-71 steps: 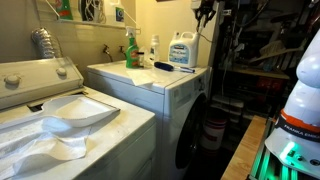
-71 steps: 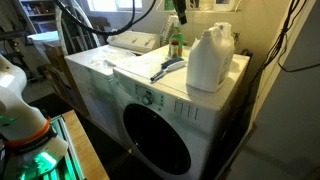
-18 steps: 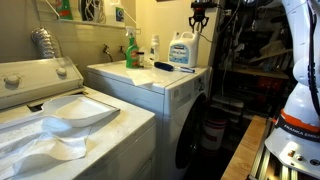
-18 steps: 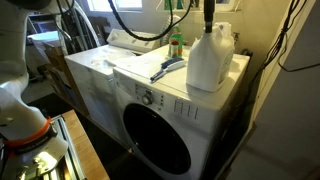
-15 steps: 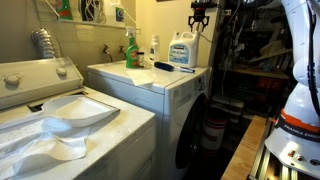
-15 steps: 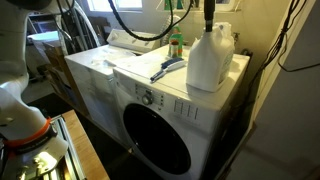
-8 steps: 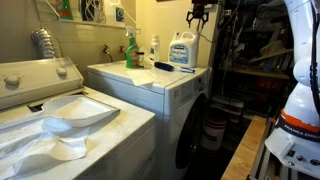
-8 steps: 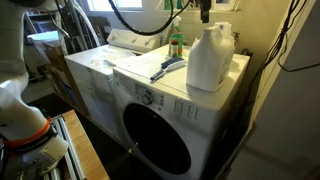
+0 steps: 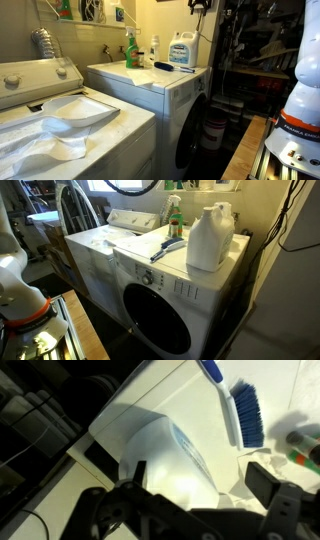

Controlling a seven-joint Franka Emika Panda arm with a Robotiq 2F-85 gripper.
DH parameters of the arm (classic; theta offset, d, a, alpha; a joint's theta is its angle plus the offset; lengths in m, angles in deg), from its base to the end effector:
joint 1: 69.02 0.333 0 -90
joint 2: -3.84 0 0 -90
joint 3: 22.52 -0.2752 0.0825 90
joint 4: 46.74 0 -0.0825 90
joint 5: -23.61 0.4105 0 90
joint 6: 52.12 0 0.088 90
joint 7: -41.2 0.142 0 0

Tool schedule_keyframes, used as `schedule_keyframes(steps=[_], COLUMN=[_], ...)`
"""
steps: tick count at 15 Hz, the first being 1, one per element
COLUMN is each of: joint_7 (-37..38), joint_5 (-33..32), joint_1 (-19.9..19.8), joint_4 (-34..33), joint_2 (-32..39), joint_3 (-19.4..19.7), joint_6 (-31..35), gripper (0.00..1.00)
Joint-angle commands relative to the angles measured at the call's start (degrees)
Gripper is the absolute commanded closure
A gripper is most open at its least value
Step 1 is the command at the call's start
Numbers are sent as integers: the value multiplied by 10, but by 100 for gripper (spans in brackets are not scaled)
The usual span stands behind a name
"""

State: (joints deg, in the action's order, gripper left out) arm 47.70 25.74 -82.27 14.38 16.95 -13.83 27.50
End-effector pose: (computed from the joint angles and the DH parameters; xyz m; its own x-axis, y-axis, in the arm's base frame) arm 0.5779 -0.2126 0.6415 0.8816 -0.4623 0.0955 -0.4633 -0.8861 -0.0124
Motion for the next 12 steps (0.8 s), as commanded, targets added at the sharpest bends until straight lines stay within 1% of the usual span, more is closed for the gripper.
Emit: schedule_keyframes(steps=[1, 2, 3, 6, 12], joint_7=[-76, -96, -59, -80, -87], joint_5=[3, 0, 0, 0, 0], joint_1=[12, 16, 11, 18, 18], joint_4=[119, 143, 62, 110, 121], joint_2=[-90, -106, -55, -86, -90], joint_3=[-17, -22, -16, -23, -23], joint_6=[-15, -17, -17, -19, -19], gripper=[0, 0, 0, 0, 0])
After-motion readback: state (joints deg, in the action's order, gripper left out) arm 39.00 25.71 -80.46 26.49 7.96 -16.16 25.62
